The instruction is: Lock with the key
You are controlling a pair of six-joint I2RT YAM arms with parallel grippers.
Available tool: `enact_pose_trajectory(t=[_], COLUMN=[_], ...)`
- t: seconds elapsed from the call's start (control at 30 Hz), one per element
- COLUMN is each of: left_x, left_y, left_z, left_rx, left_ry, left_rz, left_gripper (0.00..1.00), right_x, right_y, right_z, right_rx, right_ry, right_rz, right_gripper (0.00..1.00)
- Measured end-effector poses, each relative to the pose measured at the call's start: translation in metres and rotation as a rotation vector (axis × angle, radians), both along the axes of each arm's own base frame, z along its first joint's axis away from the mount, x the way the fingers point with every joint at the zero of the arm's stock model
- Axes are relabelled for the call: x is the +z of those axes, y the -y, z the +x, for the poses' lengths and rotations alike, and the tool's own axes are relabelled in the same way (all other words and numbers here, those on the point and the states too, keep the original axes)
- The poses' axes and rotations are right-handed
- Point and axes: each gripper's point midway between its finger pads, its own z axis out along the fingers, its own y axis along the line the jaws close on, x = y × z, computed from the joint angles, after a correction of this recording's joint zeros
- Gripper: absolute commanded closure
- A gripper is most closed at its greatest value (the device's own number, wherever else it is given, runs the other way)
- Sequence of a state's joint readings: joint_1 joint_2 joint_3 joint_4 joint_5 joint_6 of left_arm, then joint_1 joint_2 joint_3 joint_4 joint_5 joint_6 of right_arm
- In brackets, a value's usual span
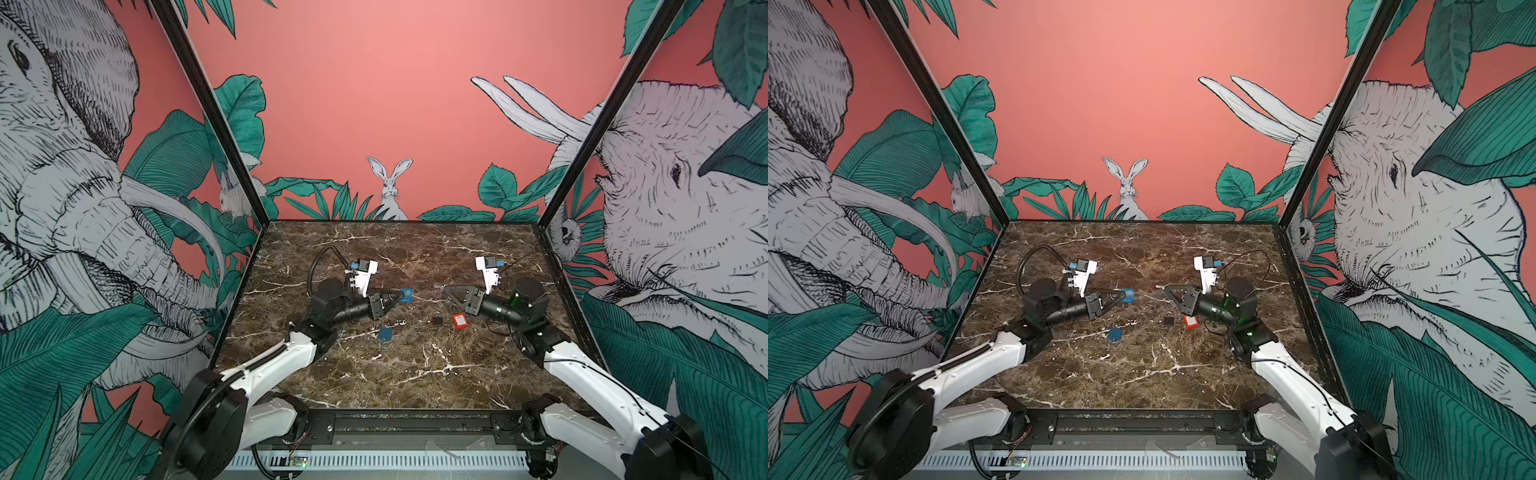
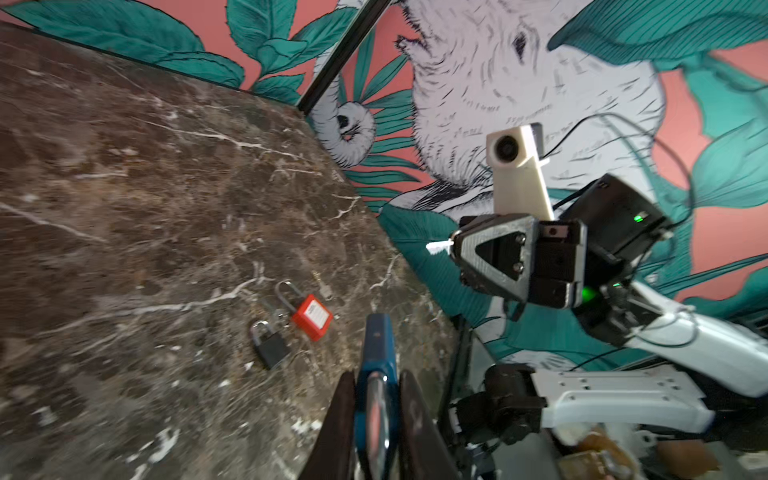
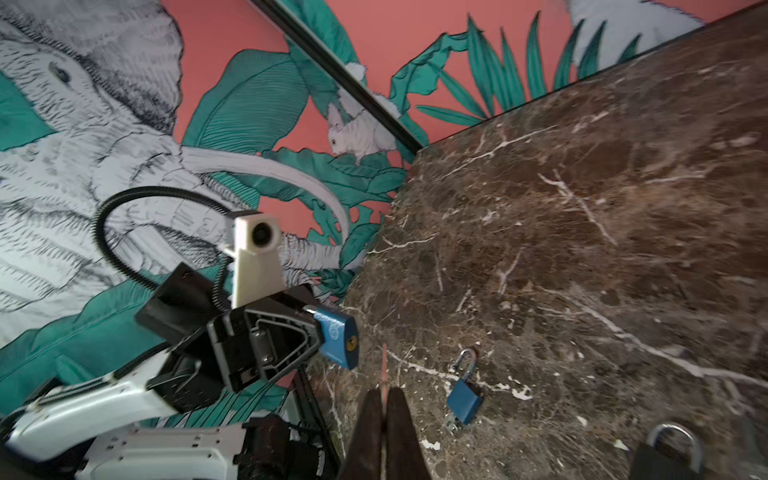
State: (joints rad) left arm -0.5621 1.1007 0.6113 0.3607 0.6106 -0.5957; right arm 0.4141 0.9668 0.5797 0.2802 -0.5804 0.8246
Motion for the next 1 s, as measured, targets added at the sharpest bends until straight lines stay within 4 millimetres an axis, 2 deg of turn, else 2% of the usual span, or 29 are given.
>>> enact_pose_trajectory(t=[0.1, 0.17, 0.4, 0.5, 0.63, 1.0], left_x=[0.002, -0.004, -0.033, -0.041, -0.041, -0.032], left_y=[-0.003, -0.005, -0.006, -0.007, -0.008, -0.006], left_z=[0.004, 0.004, -0.003, -0.007, -0.012, -0.013], left_rx=[0.012, 0.012, -0.010, -0.016, -0.025, -0.039], left_ry=[0.038, 0.044, -0.022, -0.041, -0.044, -0.016], left_rz=[0.090, 0.123, 0.152, 0.146, 0.139, 0.113], left_gripper=[1.00, 1.00, 1.00, 1.00, 1.00, 1.00], right_x=[-0.025, -0.042, -0.103, -0.127, -0.143, -0.178], right_y=[0.001, -0.007, -0.047, -0.057, -0.067, -0.061], right_z=[0.010, 0.009, 0.006, 0.007, 0.013, 0.023], right_rx=[-0.124, -0.182, -0.393, -0.456, -0.530, -0.667], right_ry=[-0.078, -0.111, -0.170, -0.195, -0.230, -0.306], right_rz=[-0.069, -0.131, -0.240, -0.264, -0.237, -0.181], right_gripper=[1.00, 1.00, 1.00, 1.00, 1.00, 1.00])
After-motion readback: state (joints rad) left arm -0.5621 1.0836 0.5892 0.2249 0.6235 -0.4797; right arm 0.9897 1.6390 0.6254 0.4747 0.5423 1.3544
